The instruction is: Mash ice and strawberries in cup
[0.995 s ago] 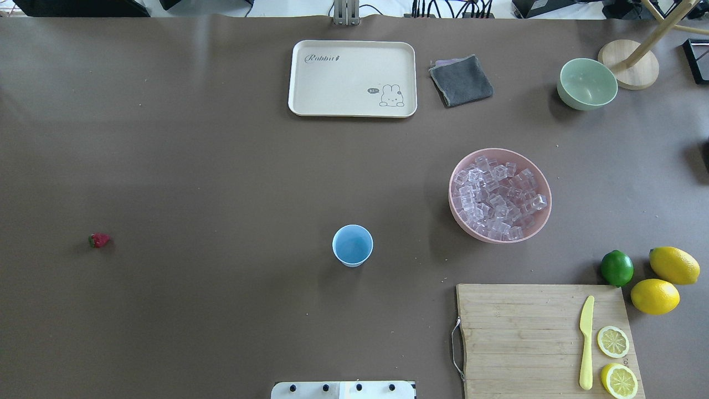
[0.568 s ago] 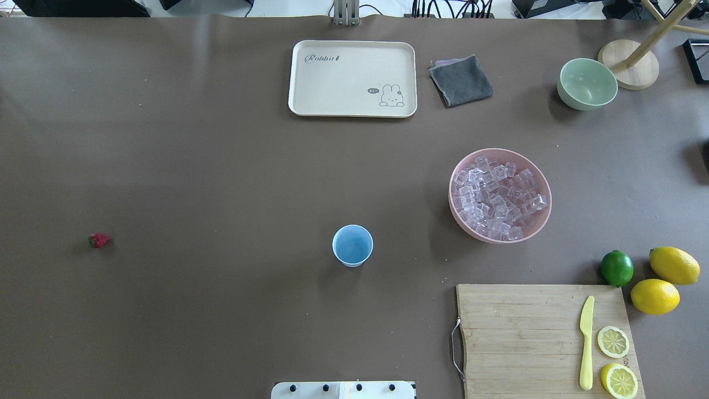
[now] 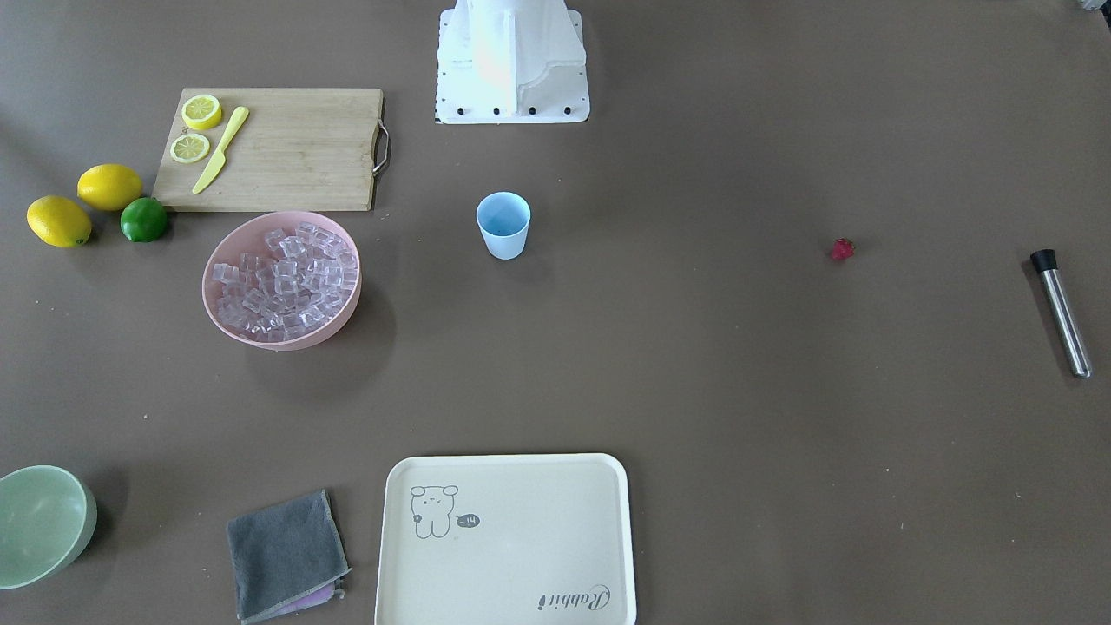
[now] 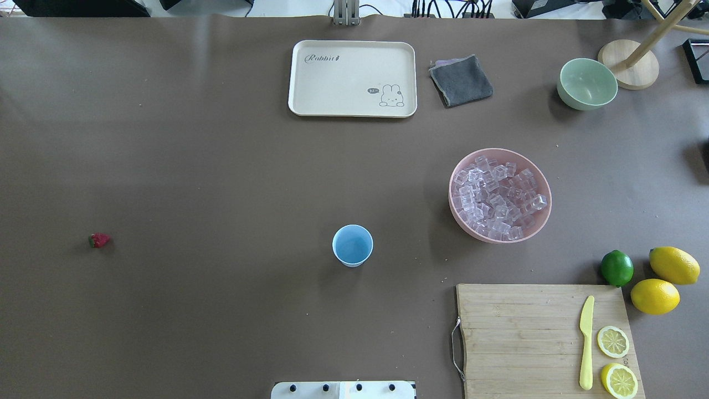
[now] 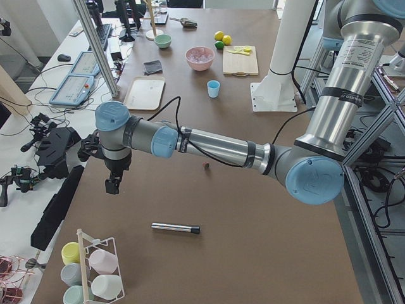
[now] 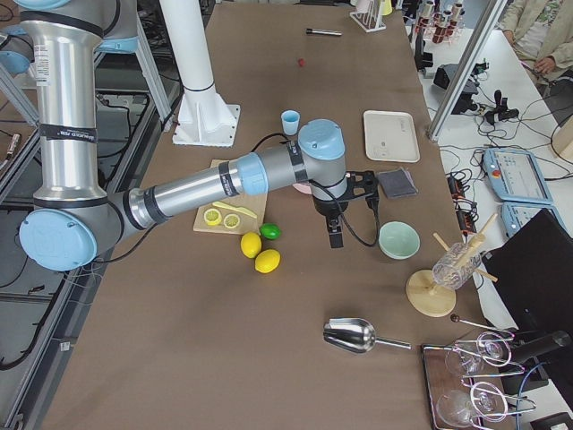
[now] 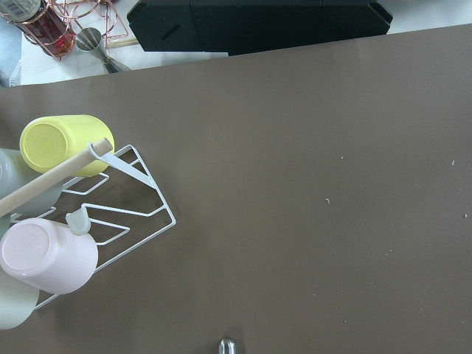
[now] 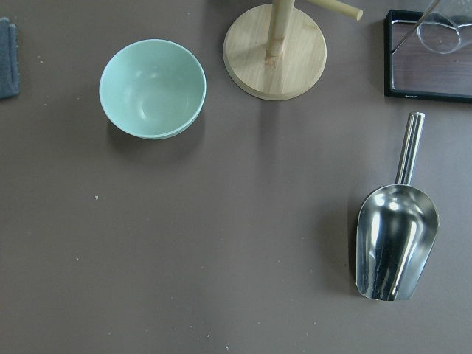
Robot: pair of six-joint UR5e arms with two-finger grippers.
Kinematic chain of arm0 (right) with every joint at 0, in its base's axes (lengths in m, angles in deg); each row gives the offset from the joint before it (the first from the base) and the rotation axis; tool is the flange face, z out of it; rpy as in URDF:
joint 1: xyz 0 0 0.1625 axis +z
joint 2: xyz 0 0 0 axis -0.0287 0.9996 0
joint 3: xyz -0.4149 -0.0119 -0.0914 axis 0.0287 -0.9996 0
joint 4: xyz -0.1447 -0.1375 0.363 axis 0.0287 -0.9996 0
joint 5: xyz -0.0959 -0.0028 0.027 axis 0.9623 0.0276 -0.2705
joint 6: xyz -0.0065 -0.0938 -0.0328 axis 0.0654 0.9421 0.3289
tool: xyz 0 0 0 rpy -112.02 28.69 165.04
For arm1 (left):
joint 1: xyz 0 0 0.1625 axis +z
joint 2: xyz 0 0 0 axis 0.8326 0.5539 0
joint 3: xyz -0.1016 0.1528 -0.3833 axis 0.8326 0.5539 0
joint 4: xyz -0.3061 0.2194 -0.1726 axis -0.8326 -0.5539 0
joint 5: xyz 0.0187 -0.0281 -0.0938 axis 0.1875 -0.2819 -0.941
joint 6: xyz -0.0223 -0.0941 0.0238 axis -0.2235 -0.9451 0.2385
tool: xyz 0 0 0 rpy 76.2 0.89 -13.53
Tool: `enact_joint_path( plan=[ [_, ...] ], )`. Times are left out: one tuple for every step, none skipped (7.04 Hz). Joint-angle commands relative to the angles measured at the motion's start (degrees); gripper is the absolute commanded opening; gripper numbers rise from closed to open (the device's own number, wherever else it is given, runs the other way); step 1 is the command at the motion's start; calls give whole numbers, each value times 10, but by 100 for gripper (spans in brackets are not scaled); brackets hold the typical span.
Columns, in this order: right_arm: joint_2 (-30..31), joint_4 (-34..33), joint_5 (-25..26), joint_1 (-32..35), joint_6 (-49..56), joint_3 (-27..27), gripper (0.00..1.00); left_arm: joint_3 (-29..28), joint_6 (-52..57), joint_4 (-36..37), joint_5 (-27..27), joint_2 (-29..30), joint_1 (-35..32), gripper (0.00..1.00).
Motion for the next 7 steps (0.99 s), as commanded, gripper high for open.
enact_joint_path(
  plan=[
    [-13,-1,-6,-24,-17,8,100,9,0,0,0,4,0,98],
    [-40,-1,-2,-49,-88,8,99,11,-2,1,0,5,0,98],
    [-78,-1,0,-88,-159,8,99,15,-2,0,-1,5,0,98],
    [-104,0,11,-130,-232,11,99,16,-2,1,0,6,1,98],
    [-123,0,42,-171,-293,22,99,14,-3,2,0,13,1,98],
    [-133,0,59,-205,-329,29,99,13,-4,1,0,15,2,98],
    [-146,0,99,-257,-395,39,99,8,-4,1,0,19,5,98]
  ],
)
